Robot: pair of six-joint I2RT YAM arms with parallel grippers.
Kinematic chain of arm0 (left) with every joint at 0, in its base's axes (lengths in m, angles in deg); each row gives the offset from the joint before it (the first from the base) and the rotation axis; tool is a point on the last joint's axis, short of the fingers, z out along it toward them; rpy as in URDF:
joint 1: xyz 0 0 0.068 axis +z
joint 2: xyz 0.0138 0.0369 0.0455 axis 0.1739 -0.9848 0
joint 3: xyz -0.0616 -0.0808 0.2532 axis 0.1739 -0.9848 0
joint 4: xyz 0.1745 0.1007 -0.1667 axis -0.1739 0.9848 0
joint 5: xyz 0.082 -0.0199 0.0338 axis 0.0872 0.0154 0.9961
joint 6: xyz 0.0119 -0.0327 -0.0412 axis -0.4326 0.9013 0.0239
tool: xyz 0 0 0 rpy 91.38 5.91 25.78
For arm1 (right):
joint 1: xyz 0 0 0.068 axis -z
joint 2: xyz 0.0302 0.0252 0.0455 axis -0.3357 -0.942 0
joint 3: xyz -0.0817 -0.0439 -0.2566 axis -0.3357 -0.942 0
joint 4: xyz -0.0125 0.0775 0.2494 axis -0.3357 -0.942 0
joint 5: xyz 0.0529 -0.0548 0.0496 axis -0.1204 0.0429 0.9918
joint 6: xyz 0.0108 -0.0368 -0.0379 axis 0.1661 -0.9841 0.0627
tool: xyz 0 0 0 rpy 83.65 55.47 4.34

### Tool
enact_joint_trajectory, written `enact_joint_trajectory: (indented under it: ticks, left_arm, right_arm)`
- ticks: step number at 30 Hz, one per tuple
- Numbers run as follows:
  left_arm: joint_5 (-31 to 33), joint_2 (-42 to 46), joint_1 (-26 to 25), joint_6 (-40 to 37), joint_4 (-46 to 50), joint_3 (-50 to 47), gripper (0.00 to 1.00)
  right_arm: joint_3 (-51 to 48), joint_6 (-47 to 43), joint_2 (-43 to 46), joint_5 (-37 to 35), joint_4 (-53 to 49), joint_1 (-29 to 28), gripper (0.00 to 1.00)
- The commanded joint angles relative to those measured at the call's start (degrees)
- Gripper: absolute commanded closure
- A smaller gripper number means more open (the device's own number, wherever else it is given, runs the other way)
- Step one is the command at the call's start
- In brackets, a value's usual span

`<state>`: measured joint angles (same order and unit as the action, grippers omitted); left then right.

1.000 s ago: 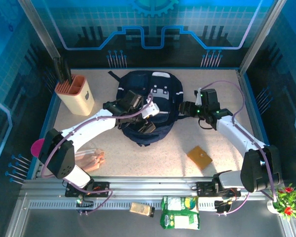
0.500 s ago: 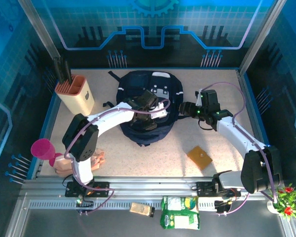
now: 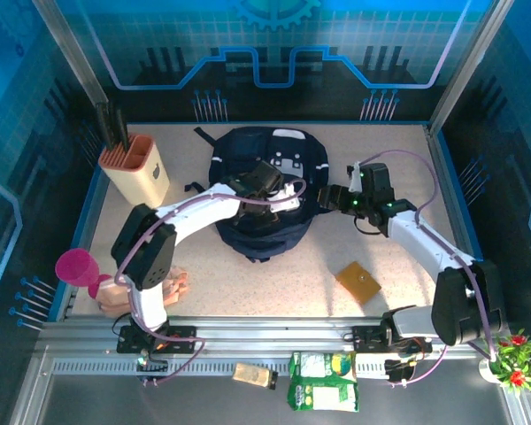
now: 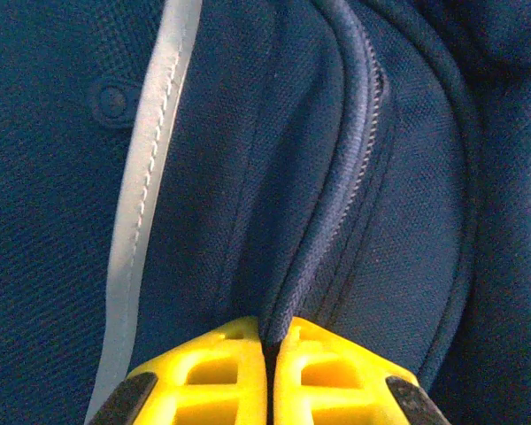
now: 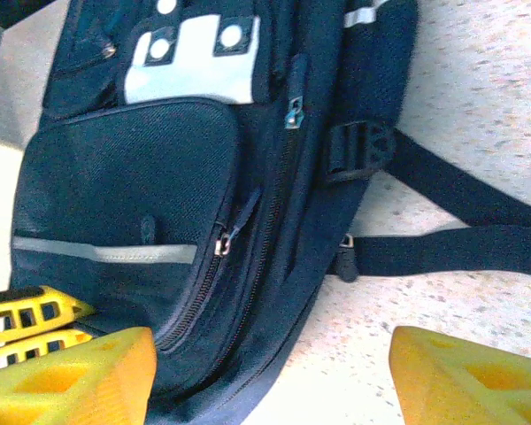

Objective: Pack the student bag
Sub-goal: Pick up the student bag from the top-center of the table, then unzip the student bag at the top-center of the table.

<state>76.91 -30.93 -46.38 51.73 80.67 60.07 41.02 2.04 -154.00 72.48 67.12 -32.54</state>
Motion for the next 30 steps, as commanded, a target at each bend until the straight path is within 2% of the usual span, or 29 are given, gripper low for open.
enact_joint_trajectory:
  ticks: [1, 8, 14, 25, 30]
  left_arm:
    - [-6.58, 8.11, 2.96, 3.86, -7.35, -3.42, 0.98]
    - [-16.62, 17.15, 7.88, 6.86, -16.20, -13.18, 1.00]
    - [-22.17, 20.24, 10.32, 6.97, -18.10, -16.81, 1.00]
    - [-24.39, 19.92, 10.52, 5.46, -15.25, -17.97, 1.00]
    - [-21.83, 19.34, 10.63, 5.95, -16.15, -18.12, 1.00]
  right_arm:
    - [3.53, -0.73, -3.80, 7.66, 4.51, 0.71, 0.31]
    - [11.56, 0.12, -14.38, 13.90, 9.04, 0.44, 0.32]
    - [19.65, 0.00, -24.90, 15.38, 10.27, 0.44, 0.32]
    - [32.79, -3.58, -38.43, 15.43, 4.43, 0.50, 0.36]
    - [30.16, -4.33, -38.55, 23.58, 4.53, 0.58, 0.44]
